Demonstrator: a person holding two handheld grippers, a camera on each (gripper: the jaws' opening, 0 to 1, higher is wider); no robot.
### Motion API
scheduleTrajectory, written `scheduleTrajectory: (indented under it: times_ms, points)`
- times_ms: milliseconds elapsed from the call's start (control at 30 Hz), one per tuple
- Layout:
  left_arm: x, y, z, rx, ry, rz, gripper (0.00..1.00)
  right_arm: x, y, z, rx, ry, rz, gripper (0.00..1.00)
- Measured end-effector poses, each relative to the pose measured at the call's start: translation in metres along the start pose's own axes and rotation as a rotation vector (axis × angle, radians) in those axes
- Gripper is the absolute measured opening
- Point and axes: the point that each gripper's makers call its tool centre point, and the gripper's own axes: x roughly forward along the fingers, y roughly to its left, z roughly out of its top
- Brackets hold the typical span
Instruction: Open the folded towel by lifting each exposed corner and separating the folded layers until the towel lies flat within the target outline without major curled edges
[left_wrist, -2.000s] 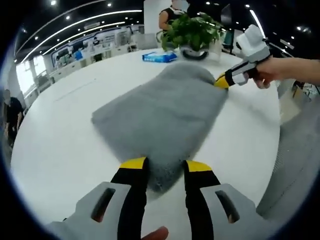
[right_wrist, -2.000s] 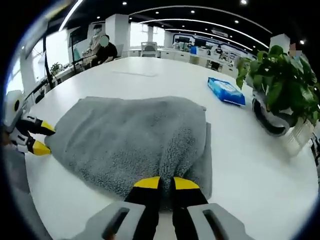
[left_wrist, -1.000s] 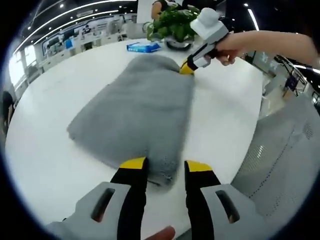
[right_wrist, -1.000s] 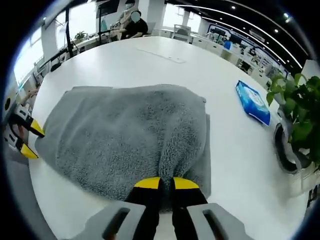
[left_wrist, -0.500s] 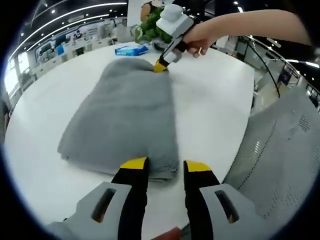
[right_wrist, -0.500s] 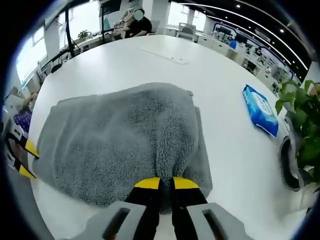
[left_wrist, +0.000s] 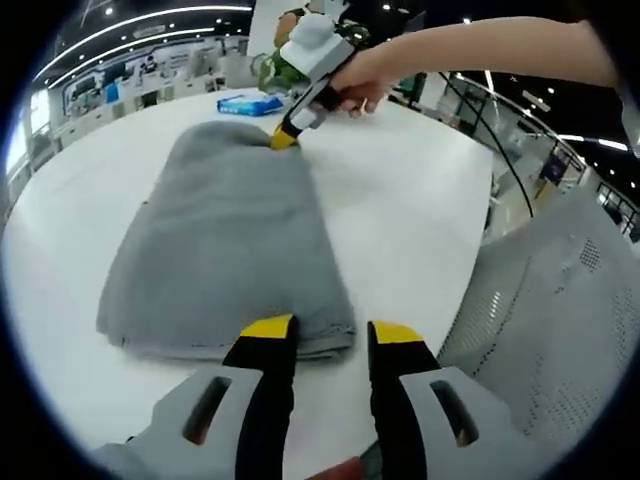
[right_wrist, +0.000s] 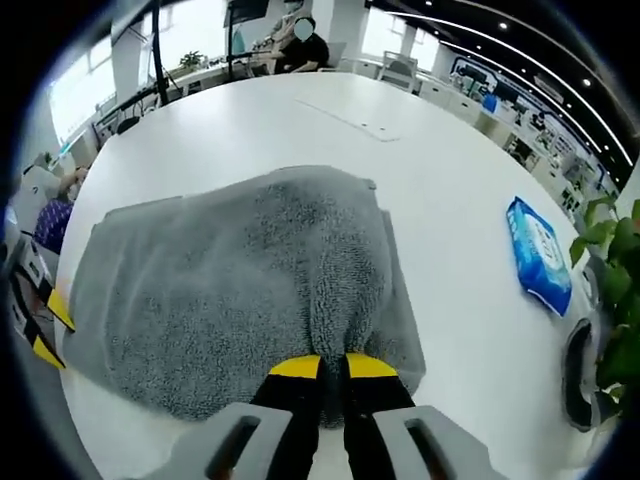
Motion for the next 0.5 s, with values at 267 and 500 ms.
scheduleTrajectory:
  times_ms: [267,500]
  points:
    - [0.003,-0.007,0.003,0.004,-0.015,-0.033,0.32,0.010,0.001,0.016,-0.086,0.037,0.007,0.03]
    - [0.003,-0.014,0.006,0.001,-0.012,-0.078,0.34,0.020,-0.005,0.029,-0.119,0.038,0.014,0.03]
